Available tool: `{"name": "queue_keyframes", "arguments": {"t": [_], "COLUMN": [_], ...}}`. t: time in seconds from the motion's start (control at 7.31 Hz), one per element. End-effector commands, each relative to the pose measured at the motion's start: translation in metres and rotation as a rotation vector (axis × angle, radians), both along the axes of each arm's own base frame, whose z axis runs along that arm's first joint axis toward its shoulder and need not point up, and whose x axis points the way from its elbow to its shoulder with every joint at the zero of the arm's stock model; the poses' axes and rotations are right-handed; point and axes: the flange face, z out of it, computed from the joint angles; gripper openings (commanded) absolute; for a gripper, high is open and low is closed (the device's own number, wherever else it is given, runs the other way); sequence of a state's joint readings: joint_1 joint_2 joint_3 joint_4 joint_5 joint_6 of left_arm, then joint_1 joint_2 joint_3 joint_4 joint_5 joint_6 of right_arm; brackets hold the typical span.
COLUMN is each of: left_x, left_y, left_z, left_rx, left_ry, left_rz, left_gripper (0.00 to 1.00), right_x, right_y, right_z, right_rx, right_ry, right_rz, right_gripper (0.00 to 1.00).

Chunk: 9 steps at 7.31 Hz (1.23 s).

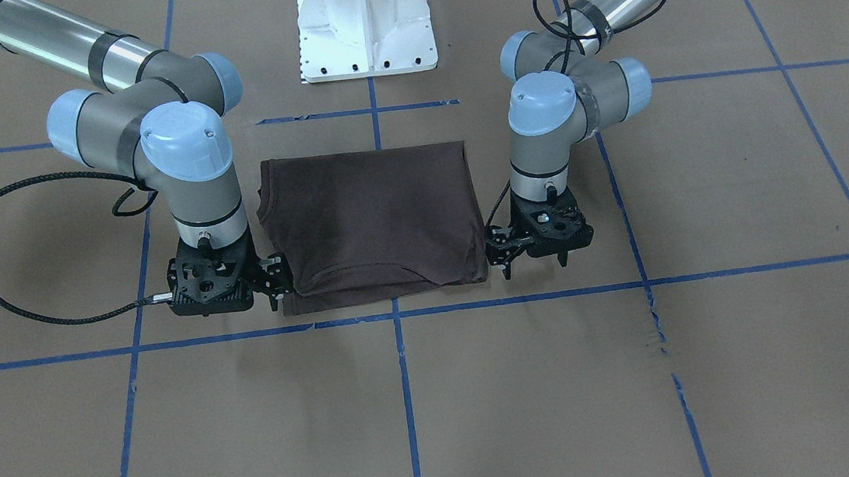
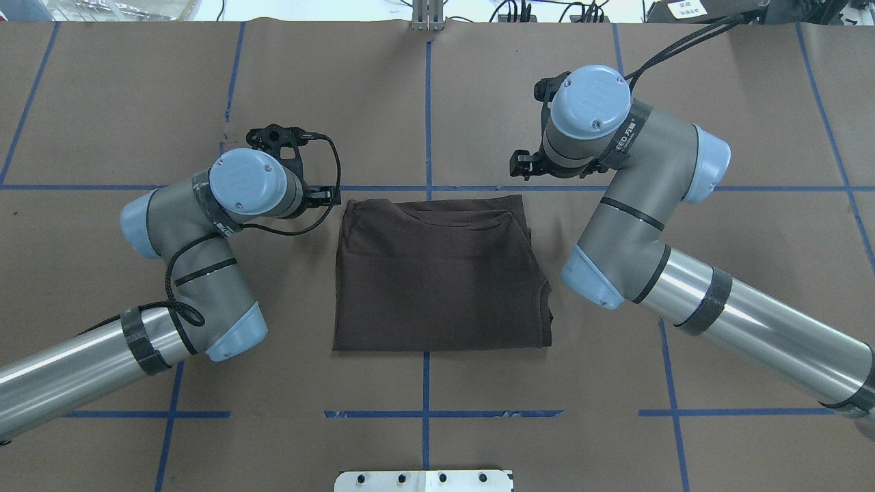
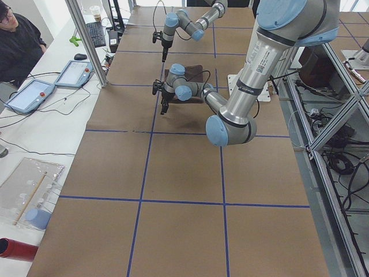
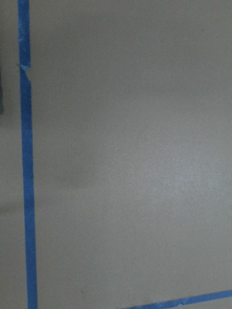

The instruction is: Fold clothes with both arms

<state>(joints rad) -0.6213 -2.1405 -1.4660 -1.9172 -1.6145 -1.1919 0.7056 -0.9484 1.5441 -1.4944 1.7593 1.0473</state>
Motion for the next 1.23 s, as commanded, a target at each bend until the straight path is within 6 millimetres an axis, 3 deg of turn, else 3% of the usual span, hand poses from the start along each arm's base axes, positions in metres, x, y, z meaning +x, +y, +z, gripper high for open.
{"name": "queue_keyframes", "arguments": {"t": [0.0, 0.14, 0.27, 0.41, 0.55, 0.82, 1.09], "left_x": [-0.038, -0.061, -0.097, -0.138, -0.179, -0.264, -0.354], "left_y": [-0.022, -0.011, 0.005, 0.020, 0.031, 0.043, 0.039], "left_z": [-0.013, -0.029, -0.024, -0.012, 0.005, 0.047, 0.089], "left_rx": [0.077, 0.115, 0.142, 0.176, 0.201, 0.250, 0.248], "left_ry": [0.000, 0.031, 0.040, 0.028, 0.007, -0.073, -0.094], "left_rz": [0.026, 0.070, 0.112, 0.155, 0.194, 0.270, 0.338], "left_gripper": [1.00, 1.00, 1.00, 1.00, 1.00, 1.00, 1.00], "right_x": [0.005, 0.021, 0.062, 0.109, 0.162, 0.288, 0.391], "right_y": [0.003, 0.007, 0.009, 0.014, 0.012, 0.010, 0.033], "right_z": [-0.006, -0.006, -0.001, 0.026, 0.057, 0.143, 0.222], "right_rx": [0.006, -0.007, 0.000, 0.032, 0.055, 0.090, 0.088], "right_ry": [-0.017, -0.044, -0.073, -0.058, -0.037, 0.014, 0.045], "right_rz": [-0.006, -0.017, -0.069, -0.125, -0.174, -0.289, -0.357], "right_gripper": [1.00, 1.00, 1.00, 1.00, 1.00, 1.00, 1.00]}}
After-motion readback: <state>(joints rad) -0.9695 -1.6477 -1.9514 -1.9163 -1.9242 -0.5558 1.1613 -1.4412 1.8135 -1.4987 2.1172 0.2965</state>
